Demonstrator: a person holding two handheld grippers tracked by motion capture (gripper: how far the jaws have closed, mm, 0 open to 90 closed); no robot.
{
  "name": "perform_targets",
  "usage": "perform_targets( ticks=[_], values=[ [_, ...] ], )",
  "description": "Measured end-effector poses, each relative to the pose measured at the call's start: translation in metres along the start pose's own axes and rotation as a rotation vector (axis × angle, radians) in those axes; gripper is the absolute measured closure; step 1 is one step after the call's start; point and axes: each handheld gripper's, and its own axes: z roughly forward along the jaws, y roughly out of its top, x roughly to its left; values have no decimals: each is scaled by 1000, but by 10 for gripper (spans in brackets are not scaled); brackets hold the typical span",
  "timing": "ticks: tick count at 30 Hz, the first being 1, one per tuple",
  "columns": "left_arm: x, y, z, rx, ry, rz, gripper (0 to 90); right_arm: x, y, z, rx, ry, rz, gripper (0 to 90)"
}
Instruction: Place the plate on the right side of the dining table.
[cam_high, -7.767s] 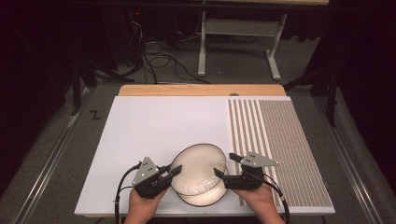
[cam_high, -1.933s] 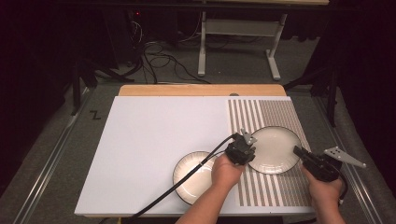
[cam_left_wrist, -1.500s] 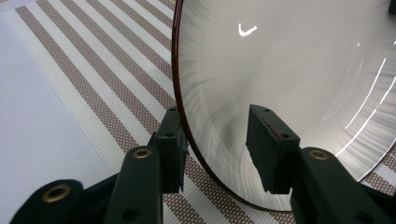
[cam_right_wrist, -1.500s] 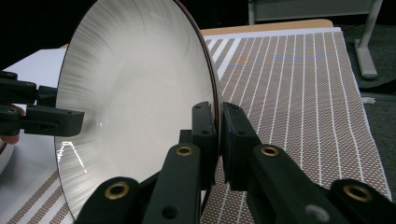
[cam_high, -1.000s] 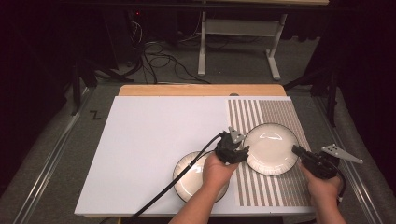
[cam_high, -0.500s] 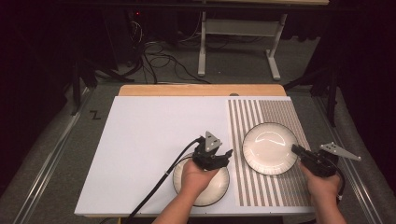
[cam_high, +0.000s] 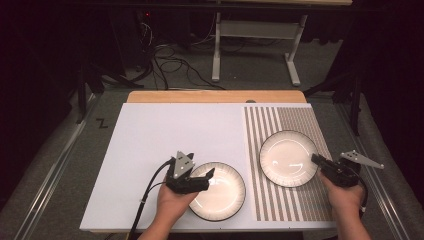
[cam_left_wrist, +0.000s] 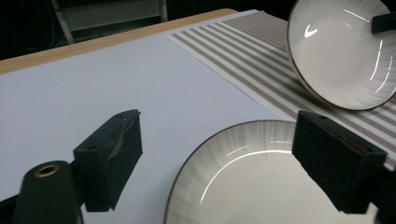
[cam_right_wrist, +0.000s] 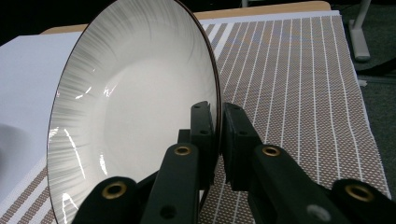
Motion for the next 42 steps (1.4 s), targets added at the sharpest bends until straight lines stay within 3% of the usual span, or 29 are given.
perform_targets(
  ticks=[4, 5, 10, 12, 14, 18, 24, 30, 34, 39, 42],
  values=[
    [10, -7, -15, 9, -6, -11, 44, -1, 0, 1, 5, -1, 5, 853],
    [14, -11, -24, 36, -1, 1, 14, -2, 0, 2, 7, 1, 7, 852],
    [19, -23, -47, 25, 15, 5, 3, -4, 0, 4, 21, -3, 17, 849],
    [22, -35, -58, 11, 29, 3, 3, -5, 0, 6, 28, -5, 21, 845],
    [25, -42, -62, -1, 26, -21, 3, -6, 0, 7, 36, -8, 25, 842],
    [30, -45, -66, -13, 33, -46, 6, -9, -1, 11, 51, -12, 45, 837],
    [30, -45, -68, -28, 28, -46, 7, -12, -1, 18, 60, -10, 71, 829],
    [31, -45, -69, -38, 27, -52, 11, -17, -5, 24, 82, -45, 90, 812],
    [34, -46, -69, -32, 30, -55, 12, -16, -6, 29, 100, -93, 64, 808],
    [34, -46, -69, -31, 31, -57, 15, -18, -9, 31, 126, -110, 68, 783],
    [34, -47, -68, -26, 26, -57, 19, -19, -11, 26, 100, -106, 66, 717]
  ],
)
